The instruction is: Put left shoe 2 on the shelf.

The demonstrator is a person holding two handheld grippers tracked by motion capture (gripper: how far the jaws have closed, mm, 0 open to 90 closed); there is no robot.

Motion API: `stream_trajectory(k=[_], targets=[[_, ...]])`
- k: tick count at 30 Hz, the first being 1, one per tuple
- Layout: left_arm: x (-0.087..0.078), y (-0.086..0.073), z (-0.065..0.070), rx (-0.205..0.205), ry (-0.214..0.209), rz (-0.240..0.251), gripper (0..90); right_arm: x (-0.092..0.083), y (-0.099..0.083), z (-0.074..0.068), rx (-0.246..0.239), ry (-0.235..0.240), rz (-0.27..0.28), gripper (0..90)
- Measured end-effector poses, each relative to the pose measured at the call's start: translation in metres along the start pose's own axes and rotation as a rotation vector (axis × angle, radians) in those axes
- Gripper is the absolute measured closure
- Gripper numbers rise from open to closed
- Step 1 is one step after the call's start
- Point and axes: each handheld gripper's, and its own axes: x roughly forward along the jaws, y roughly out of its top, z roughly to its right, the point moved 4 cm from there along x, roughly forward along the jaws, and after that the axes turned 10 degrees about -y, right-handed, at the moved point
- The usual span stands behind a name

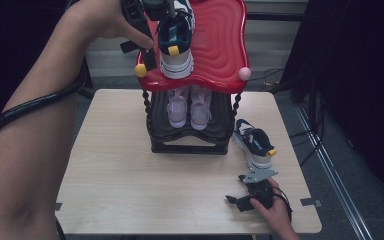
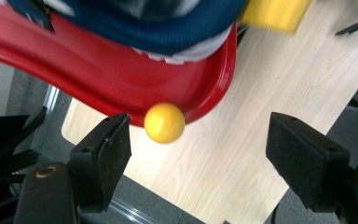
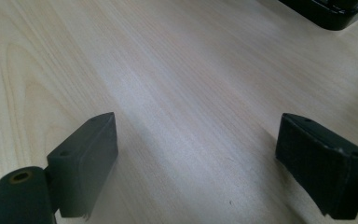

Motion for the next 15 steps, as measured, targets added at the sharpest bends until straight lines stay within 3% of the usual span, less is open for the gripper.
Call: stream_trajectory(k=[9,15], targets=[[0.01,-0.017,-0.001,-0.023,-0.024,-0.031,22.0,0.0,0.0,0.0,0.0,0.0,0.0,12.4],[0.014,-0.027,0.001,-0.045,-0.022,-0.028,22.1,0.0,0.0,0.0,0.0,0.0,0.0,12.4]])
